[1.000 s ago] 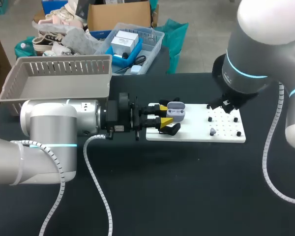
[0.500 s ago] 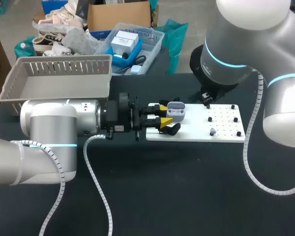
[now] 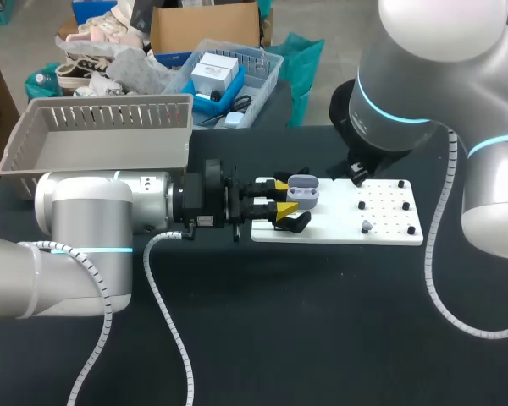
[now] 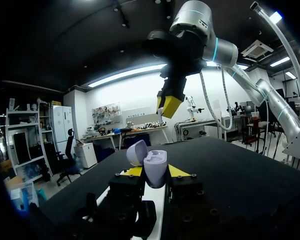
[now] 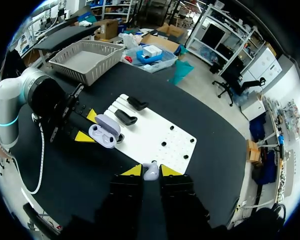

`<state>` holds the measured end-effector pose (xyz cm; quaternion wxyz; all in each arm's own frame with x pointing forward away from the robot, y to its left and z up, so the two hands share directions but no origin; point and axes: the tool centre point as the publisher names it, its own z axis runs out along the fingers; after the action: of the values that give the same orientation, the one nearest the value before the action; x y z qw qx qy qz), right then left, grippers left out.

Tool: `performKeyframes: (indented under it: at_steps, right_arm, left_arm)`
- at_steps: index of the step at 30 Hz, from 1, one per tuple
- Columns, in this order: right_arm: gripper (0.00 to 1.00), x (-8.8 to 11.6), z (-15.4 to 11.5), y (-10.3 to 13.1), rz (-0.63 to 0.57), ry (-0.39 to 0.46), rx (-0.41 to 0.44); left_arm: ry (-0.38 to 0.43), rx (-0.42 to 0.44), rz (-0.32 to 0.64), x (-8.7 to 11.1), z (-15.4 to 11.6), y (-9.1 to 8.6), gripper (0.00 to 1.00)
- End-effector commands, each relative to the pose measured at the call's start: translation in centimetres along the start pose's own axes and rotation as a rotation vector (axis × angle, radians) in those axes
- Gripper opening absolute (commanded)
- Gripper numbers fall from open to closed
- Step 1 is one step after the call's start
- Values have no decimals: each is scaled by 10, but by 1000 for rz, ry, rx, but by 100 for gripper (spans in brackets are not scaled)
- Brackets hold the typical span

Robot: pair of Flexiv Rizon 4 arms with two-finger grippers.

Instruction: Pick up each earbud case from the left stands, insert the matching earbuds, close the lid, and place the case in the box.

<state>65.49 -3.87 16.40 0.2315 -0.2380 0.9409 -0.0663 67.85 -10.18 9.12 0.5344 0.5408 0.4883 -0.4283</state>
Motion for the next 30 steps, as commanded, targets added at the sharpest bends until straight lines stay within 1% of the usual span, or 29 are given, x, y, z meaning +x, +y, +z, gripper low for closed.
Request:
performKeyframes:
  at_steps: [1, 4, 8, 9, 11, 15, 17, 20, 24, 28, 30]
  right_arm:
    - [0, 2, 0, 0, 2, -7, 3]
    - [0, 0, -7, 11, 89, -14, 17]
    - [0, -4, -10, 21, 210, 10, 27]
    - [0, -5, -10, 23, 217, 19, 23]
    - [0, -6, -11, 26, 253, 29, 46]
    - [0, -10, -13, 31, 276, 79, 108]
    - [0, -15, -14, 34, 300, 100, 103]
    - [0, -21, -12, 39, 316, 131, 134]
    - [0, -28, -9, 46, 321, 162, 154]
    - [0, -27, -4, 51, 315, 184, 180]
    - [0, -27, -3, 51, 316, 174, 179]
  left_arm:
    - [-2, 0, 1, 1, 0, 0, 0]
    - [-2, 0, 1, 1, 0, 0, 0]
    - [-2, 0, 1, 1, 0, 0, 0]
    - [-2, 0, 1, 1, 0, 0, 0]
    - [-2, 0, 1, 1, 0, 0, 0]
    - [-2, 0, 1, 1, 0, 0, 0]
    - [-2, 0, 1, 1, 0, 0, 0]
    - [-2, 0, 1, 1, 0, 0, 0]
    - [-2, 0, 1, 1, 0, 0, 0]
    - [-2, 0, 1, 1, 0, 0, 0]
    - [-2, 0, 1, 1, 0, 0, 0]
